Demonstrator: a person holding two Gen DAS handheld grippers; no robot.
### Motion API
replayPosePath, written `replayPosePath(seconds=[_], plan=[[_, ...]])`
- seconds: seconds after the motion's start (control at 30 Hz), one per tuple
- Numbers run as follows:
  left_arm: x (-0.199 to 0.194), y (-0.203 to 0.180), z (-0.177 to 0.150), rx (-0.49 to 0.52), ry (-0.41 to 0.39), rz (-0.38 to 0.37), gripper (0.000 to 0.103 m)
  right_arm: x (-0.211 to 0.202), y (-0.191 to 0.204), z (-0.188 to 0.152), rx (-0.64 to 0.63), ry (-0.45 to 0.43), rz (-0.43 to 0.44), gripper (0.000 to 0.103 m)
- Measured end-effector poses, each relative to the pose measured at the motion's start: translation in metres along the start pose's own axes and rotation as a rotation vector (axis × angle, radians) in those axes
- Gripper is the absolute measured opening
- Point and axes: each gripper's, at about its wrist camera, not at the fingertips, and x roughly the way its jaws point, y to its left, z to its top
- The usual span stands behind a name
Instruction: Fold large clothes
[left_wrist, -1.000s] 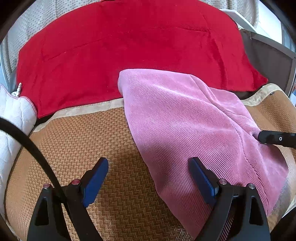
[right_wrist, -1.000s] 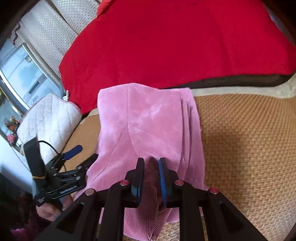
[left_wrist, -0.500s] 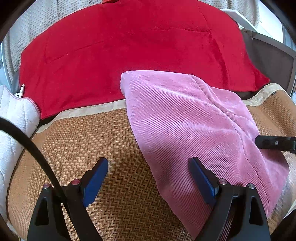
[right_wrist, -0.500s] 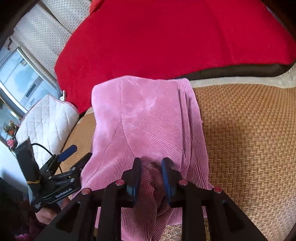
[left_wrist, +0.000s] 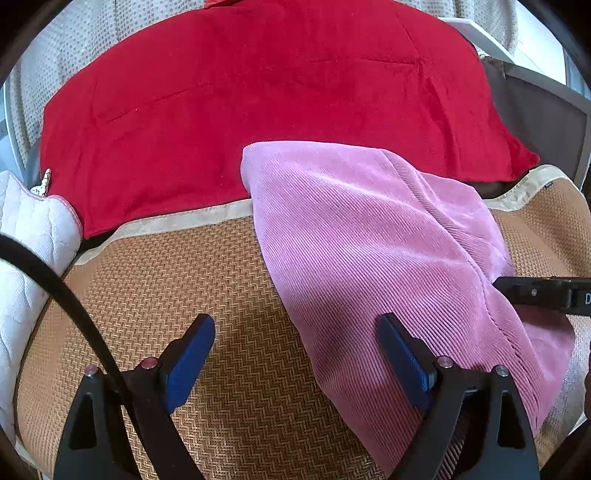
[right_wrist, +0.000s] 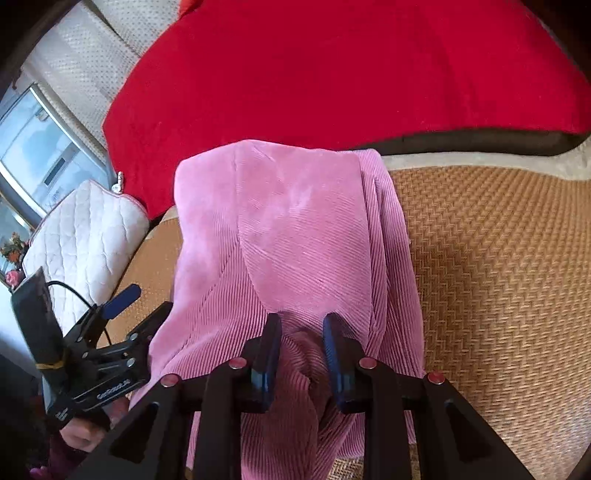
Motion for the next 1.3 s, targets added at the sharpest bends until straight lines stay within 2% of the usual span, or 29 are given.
replayPosePath(seconds=[0.17,0.23,0.3,0.33,0.37,0.43,0.5,0.6,0.67,0.73,1.0,1.1,1.13,1.2,1.3], plan=[[-0.004,0.004,0.005,0.02,0.016,-0.021,0.09,-0.017,-0.008,0.005,0.016,-0.031,0.052,0.027],[-0.008,0.012,0.008,-0.006,0.025,-0.073,0.09,-0.029,-0.017,0.008,0.036,-0.063,0.069,0.028],[-0.013,0.022,0.011,-0.051,0.018,-0.129,0.09,-0.04,-0.029,0.011,0.064,-0.099,0.076,0.057],[-0.016,0.029,0.012,-0.083,0.016,-0.166,0.09,-0.045,-0.036,0.012,0.084,-0.115,0.085,0.087],[-0.016,0.034,0.013,-0.104,0.019,-0.194,0.09,-0.053,-0.045,0.011,0.123,-0.16,0.101,0.091],[-0.015,0.042,0.013,-0.133,0.038,-0.253,0.09,-0.064,-0.06,0.012,0.172,-0.209,0.143,0.091],[-0.01,0.048,0.013,-0.184,0.073,-0.338,0.09,-0.064,-0.07,0.014,0.202,-0.197,0.171,0.091],[0.003,0.05,0.011,-0.234,0.144,-0.419,0.09,-0.047,-0.088,0.018,0.245,-0.13,0.213,0.091],[0.017,0.051,0.009,-0.267,0.215,-0.445,0.09,-0.028,-0.1,0.021,0.285,-0.066,0.254,0.091],[0.026,0.053,0.008,-0.308,0.251,-0.486,0.09,-0.014,-0.108,0.023,0.31,-0.034,0.291,0.091],[0.038,0.053,0.006,-0.396,0.3,-0.635,0.09,0.019,-0.12,0.025,0.332,0.066,0.418,0.091],[0.046,0.051,0.004,-0.433,0.32,-0.687,0.09,0.026,-0.119,0.026,0.301,0.087,0.438,0.09],[0.048,0.052,0.003,-0.445,0.325,-0.703,0.09,0.029,-0.116,0.026,0.286,0.098,0.472,0.09],[0.051,0.047,0.003,-0.455,0.328,-0.714,0.092,0.039,-0.11,0.026,0.287,0.125,0.528,0.09],[0.055,0.041,0.003,-0.458,0.321,-0.723,0.093,0.049,-0.099,0.026,0.255,0.145,0.549,0.09]])
